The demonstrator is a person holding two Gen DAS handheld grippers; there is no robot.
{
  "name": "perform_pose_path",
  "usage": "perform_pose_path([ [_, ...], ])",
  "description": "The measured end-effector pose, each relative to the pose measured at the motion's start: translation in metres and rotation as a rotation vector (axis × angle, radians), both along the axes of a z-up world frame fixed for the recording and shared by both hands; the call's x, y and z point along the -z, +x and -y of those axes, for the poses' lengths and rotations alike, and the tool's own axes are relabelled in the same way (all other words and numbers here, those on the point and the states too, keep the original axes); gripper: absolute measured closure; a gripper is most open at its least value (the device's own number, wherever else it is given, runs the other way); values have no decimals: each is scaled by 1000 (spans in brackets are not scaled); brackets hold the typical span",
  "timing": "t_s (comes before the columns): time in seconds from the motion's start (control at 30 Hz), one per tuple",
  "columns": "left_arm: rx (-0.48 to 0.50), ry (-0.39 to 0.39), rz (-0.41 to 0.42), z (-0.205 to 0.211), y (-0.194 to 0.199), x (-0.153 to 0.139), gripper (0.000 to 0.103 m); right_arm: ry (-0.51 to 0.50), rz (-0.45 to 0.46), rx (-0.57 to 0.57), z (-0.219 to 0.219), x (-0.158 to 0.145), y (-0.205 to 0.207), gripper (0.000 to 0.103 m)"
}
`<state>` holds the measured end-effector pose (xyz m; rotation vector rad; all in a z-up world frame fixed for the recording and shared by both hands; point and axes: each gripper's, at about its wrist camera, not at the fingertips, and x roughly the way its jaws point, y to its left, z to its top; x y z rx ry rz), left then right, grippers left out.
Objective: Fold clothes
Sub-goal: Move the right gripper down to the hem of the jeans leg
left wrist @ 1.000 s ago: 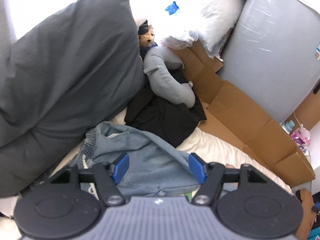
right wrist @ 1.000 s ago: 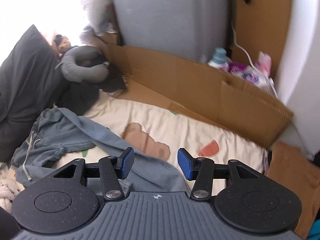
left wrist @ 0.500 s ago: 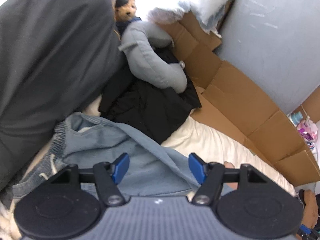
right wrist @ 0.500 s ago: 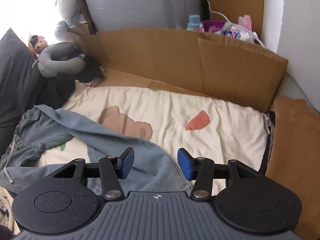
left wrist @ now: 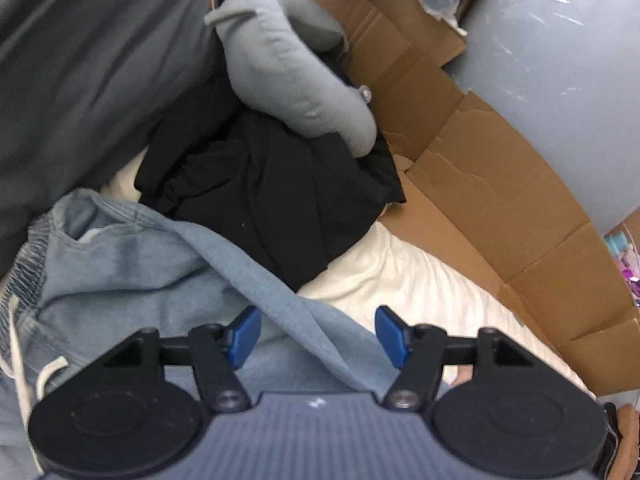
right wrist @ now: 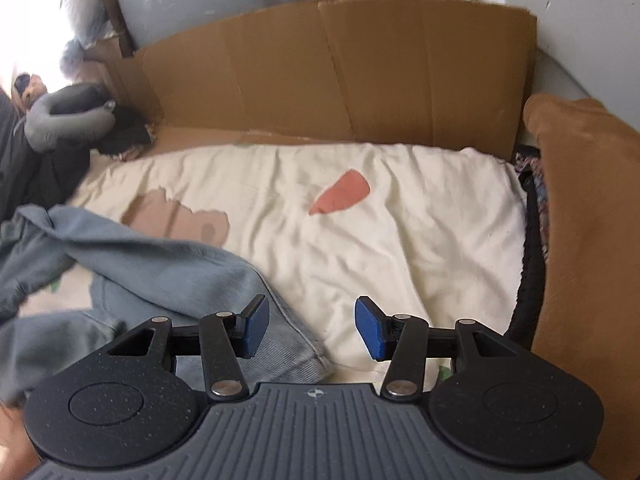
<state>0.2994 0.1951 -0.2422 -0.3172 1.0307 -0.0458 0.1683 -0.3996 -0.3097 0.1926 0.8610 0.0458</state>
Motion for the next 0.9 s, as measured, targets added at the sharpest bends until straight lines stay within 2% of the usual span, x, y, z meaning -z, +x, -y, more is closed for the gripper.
perform_pose_path([
  [0.1, -2, 13, -11, 1, 6, 16, 37, 6, -16, -3, 1, 15, 4, 48],
  [0.27, 76, 25, -5, 11, 6, 33, 37, 46, -68, -9, 0, 43, 13, 50],
  [0.33, 59, 6, -3, 10, 2, 41, 37, 63, -87, -5, -1, 50, 15, 55],
  [0.43, 53, -22, -4, 9, -3, 56, 37, 71, -115, 13, -4, 59, 16, 56],
  [0.5, 52, -14, -16, 10, -5, 66, 37, 82, -130, 35, -4, 66, 14, 58],
  [0.63, 66, -26, -45, 12, -7, 80, 37, 78, -138, 74, -9, 67, 10, 57],
  [0.7, 75, -23, -48, 13, -7, 81, 37, 56, -141, 54, -15, 65, 9, 57],
  [0.8, 88, -21, -48, 14, -7, 82, 37, 111, -147, 51, -9, 57, 9, 56],
  [0.9, 106, -43, -36, 15, -5, 80, 37, 180, -110, 106, 2, 52, 5, 56],
])
